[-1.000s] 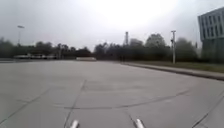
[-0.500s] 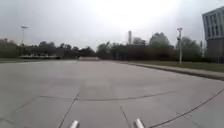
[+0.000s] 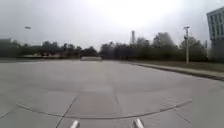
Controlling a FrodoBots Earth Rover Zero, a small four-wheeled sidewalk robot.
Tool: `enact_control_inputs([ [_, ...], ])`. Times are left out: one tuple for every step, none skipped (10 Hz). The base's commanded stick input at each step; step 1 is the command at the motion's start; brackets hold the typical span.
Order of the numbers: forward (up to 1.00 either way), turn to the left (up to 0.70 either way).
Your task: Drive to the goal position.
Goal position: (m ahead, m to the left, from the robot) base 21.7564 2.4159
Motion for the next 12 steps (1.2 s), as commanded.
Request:
enact_control_inputs([
  [1.0,0.33],
  [1.0,0.0],
  [1.0,0.0],
  [1.0,0.0],
  [1.0,0.0],
  [1.0,0.0],
  [1.0,0.0],
  [1.0,0.0],
  [1.0,0.0],
  [1.0,0.0],
  [1.0,0.0],
  [1.0,0.0],
])
